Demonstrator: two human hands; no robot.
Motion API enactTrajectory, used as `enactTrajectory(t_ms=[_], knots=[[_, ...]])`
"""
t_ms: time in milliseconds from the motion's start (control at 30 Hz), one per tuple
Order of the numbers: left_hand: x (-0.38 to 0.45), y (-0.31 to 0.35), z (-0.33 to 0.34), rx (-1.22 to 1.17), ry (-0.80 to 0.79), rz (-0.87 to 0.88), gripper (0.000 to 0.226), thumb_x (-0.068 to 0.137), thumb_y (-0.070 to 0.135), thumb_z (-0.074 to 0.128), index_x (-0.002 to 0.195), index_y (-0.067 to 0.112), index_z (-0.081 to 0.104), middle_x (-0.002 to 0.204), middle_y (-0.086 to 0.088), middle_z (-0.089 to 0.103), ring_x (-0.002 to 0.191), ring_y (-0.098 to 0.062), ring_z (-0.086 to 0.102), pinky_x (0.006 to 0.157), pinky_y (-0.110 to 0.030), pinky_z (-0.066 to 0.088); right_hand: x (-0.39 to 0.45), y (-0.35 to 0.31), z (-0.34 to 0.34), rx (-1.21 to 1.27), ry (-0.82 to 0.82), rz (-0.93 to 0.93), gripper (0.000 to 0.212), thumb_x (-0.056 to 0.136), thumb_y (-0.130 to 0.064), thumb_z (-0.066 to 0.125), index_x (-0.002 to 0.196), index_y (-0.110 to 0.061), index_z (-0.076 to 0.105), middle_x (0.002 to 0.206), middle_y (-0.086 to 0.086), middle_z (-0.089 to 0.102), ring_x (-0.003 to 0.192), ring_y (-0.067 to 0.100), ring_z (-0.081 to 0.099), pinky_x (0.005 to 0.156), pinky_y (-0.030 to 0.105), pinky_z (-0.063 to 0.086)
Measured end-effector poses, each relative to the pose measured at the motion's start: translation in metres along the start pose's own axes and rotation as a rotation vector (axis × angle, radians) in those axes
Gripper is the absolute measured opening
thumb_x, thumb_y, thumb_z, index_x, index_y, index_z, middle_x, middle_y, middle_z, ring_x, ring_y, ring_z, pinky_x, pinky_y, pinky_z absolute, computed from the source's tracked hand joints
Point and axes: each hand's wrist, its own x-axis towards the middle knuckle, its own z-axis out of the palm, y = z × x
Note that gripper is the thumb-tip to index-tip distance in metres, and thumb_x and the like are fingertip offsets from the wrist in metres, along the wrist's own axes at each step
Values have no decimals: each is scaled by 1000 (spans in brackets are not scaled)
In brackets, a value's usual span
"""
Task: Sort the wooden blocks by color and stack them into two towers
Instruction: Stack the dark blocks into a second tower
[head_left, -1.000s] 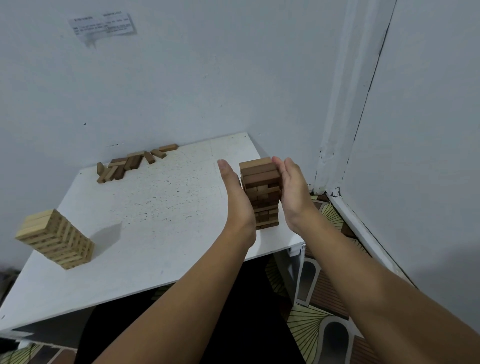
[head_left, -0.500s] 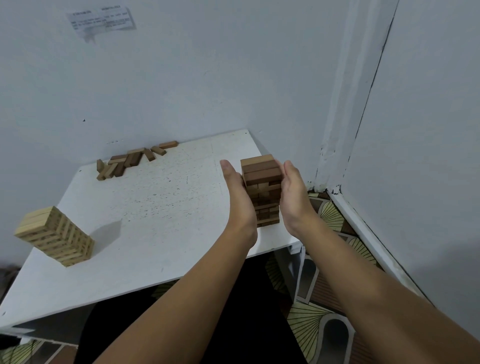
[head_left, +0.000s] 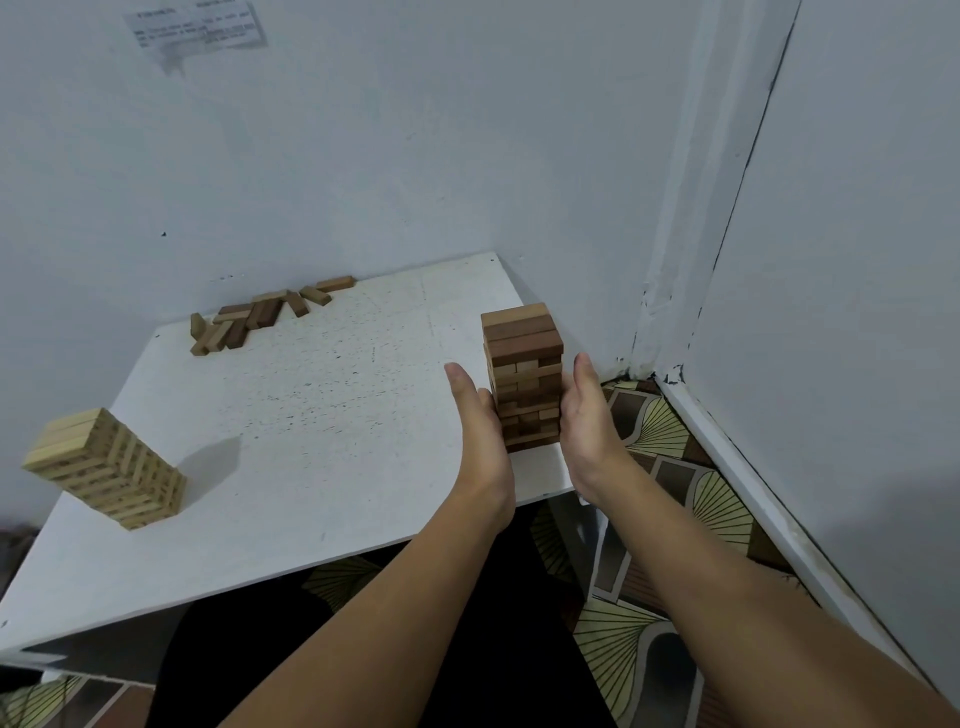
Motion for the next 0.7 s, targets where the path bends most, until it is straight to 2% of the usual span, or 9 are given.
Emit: enactTrajectory(t_ms=[100,200,367,500,600,667,700], knots=[[-3,1,1,2,-11,21,120,62,110,16,145,35,58,142,10,64,140,-10,49,127,-48,22,-1,1,2,-7,-7,1,64,109,-58,11,114,-38,71,118,-14,75,124,3,60,116,38,37],[-2,1,0,5,-20,34,116,64,109,15,144,36,60,142,11,64,140,-9,49,127,-47,23,-3,0,4,9,-5,15,59,110,-54,11,105,-41,68,99,-28,75,108,-11,60,106,28,35],[-1,-2,-3,15,-26,37,115,66,108,15,144,37,59,143,11,63,141,-8,49,127,-47,22,-2,2,4,14,3,0,58,111,-51,11,101,-41,67,94,-31,73,103,-14,57,110,30,31],[-1,-2,-1,4,-18,34,115,63,109,16,143,38,60,142,11,64,140,-8,49,127,-47,23,2,6,2,-2,0,-1,60,111,-53,12,98,-44,71,98,-30,74,113,-8,55,115,34,28],[-2,-2,-2,26,-29,27,116,63,109,16,144,37,59,143,11,63,140,-9,49,127,-47,23,3,6,1,-7,-18,-18,60,111,-51,11,103,-40,70,100,-27,75,108,-9,61,108,28,35],[-5,3,-4,55,-29,24,119,65,108,17,152,35,50,152,8,56,146,-12,44,128,-48,21,6,4,-2,-35,-26,-26,61,111,-53,11,111,-35,69,107,-20,76,107,-8,65,99,26,43],[-7,7,-6,68,-11,26,119,68,105,17,159,32,40,161,5,46,151,-15,37,129,-48,19,7,0,-4,-58,-12,-31,62,109,-59,13,120,-33,68,117,-13,75,116,-2,64,102,30,45]])
